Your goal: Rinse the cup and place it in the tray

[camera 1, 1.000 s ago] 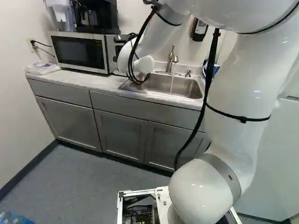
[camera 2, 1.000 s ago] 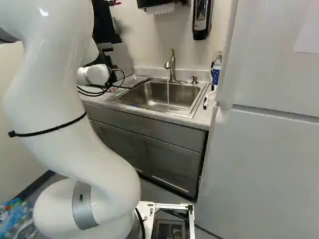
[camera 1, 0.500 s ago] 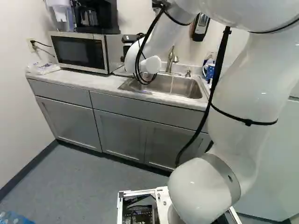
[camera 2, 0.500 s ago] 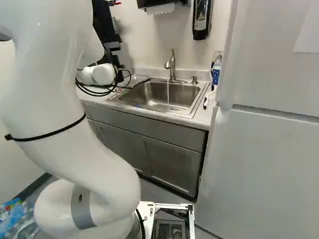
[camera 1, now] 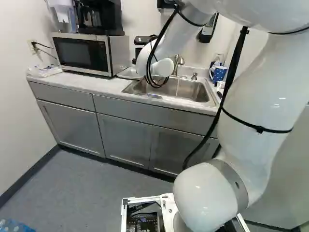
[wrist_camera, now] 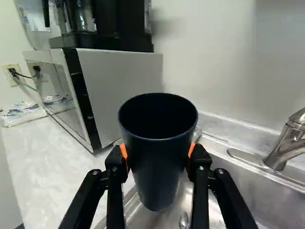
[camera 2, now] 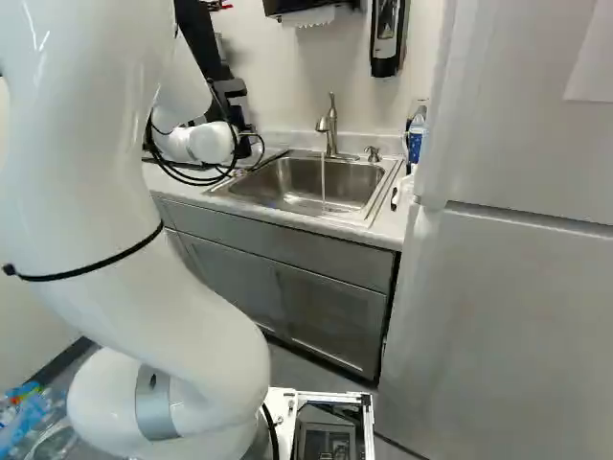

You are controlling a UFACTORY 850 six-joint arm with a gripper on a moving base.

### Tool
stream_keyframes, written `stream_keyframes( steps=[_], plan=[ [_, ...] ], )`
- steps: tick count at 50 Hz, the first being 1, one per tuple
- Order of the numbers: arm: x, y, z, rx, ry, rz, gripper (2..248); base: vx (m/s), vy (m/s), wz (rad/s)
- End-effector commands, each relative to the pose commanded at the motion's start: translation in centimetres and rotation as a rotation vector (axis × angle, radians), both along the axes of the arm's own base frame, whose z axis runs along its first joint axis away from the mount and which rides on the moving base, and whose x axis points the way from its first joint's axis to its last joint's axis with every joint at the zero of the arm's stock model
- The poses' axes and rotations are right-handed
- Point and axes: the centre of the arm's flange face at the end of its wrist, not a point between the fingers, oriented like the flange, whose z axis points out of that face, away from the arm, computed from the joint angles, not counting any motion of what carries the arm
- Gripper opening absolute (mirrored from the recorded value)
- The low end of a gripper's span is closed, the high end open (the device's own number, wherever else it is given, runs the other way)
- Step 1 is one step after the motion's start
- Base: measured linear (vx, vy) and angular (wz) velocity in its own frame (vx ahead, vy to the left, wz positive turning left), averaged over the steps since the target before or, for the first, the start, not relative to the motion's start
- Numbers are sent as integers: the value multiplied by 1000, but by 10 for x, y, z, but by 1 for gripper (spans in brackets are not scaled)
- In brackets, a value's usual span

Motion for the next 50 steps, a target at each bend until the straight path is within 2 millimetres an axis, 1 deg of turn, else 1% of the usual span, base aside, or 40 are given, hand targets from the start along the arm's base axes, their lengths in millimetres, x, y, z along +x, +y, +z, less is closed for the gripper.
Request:
stream_keyframes(
  steps=[12,50],
  plan=[
    [-3,-18,-5,-2,11,-33,126,0,0,0],
    [-10,-76,-45,-13,92,-141,126,0,0,0]
  ],
)
